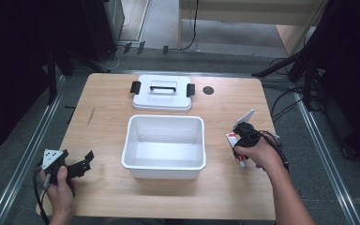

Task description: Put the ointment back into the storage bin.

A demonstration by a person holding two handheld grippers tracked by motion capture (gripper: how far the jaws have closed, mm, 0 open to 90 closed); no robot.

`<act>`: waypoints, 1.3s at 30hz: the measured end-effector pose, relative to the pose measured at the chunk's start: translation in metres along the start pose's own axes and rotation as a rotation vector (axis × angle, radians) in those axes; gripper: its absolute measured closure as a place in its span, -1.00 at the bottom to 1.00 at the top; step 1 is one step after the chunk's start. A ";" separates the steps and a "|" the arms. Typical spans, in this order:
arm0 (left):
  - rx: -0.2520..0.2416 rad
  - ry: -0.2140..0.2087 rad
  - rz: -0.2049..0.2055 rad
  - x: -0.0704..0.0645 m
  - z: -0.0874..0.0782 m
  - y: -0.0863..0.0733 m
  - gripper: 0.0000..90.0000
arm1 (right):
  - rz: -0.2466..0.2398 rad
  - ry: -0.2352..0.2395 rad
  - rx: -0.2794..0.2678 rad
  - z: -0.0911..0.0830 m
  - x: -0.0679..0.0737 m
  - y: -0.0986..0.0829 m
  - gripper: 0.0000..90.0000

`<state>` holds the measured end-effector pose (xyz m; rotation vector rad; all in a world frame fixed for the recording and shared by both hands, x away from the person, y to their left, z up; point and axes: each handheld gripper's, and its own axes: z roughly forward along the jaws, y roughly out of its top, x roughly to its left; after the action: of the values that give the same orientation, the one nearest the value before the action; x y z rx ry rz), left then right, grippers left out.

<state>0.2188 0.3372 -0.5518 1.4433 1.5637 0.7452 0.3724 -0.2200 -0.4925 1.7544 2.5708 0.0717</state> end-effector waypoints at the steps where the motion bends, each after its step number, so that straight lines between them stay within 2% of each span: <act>1: 0.000 0.000 -0.001 0.000 0.000 0.000 -1.00 | 0.023 0.017 0.008 0.001 0.000 0.001 0.33; 2: 0.000 0.000 -0.001 0.000 0.000 0.000 -1.00 | 0.040 0.024 0.013 0.001 0.000 0.003 0.35; 5: 0.000 0.000 -0.001 0.000 0.000 0.000 -1.00 | 0.041 0.017 0.009 0.002 0.001 0.005 0.37; 6: 0.001 0.000 -0.001 0.000 0.000 0.000 -1.00 | 0.056 0.014 0.019 0.003 0.001 0.006 0.39; 11: 0.001 -0.001 -0.002 0.000 0.000 0.000 -1.00 | 0.061 -0.004 0.038 0.007 0.003 0.008 0.47; 20: 0.001 -0.002 -0.004 0.000 0.000 0.000 -1.00 | 0.083 -0.013 0.036 0.012 0.003 0.009 0.58; 28: 0.003 -0.002 -0.004 0.000 0.001 0.000 -1.00 | 0.041 -0.025 0.033 0.012 0.004 0.009 0.61; 30: 0.004 -0.001 -0.004 0.000 0.001 0.000 -1.00 | 0.032 -0.017 0.035 0.011 0.004 0.009 0.61; 39: 0.004 -0.002 -0.004 0.000 0.001 0.000 -1.00 | 0.003 -0.001 -0.009 -0.017 0.005 0.010 0.61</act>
<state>0.2194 0.3374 -0.5519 1.4428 1.5670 0.7383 0.3791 -0.2122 -0.4751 1.7547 2.5639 0.0823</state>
